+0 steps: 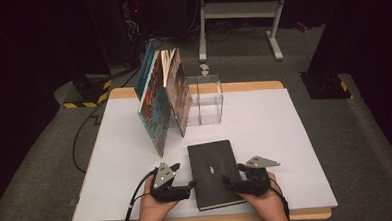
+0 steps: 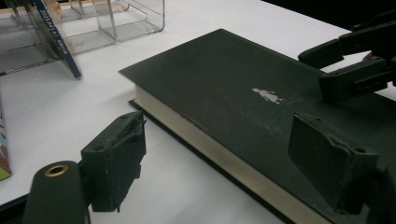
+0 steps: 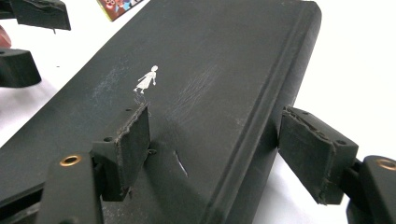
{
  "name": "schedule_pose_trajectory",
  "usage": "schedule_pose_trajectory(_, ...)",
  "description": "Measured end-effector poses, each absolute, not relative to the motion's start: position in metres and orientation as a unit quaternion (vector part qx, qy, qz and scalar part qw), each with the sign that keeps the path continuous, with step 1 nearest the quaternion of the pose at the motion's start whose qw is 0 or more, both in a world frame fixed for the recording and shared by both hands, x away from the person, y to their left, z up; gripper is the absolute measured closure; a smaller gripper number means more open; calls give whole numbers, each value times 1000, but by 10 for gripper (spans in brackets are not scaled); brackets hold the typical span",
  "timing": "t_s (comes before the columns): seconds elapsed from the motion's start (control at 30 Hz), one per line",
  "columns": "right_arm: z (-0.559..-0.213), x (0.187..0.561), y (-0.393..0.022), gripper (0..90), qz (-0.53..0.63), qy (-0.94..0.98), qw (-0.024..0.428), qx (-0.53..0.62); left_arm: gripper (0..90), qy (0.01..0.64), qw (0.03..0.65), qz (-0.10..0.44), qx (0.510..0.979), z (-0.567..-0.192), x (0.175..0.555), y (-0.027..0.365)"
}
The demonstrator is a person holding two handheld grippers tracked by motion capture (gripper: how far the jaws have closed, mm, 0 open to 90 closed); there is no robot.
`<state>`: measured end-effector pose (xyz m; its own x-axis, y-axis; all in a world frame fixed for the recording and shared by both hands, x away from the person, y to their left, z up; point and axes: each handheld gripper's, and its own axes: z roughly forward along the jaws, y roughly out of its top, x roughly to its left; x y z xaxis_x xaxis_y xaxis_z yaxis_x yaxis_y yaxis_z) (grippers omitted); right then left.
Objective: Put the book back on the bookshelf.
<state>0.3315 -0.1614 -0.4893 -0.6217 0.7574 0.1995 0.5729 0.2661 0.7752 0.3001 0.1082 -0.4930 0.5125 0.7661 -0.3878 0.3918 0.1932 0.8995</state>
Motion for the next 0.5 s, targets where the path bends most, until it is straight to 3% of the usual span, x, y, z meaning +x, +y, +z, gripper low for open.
schedule_pose_trajectory(0.23, -489, 326, -164, 250, 440, 791, 104, 413, 197, 470, 615, 150, 615, -493, 299, 110)
schedule_pose_trajectory(0.5, -493, 288, -177, 220, 450, 794, 87, 399, 207, 463, 610, 138, 628, -498, 293, 102)
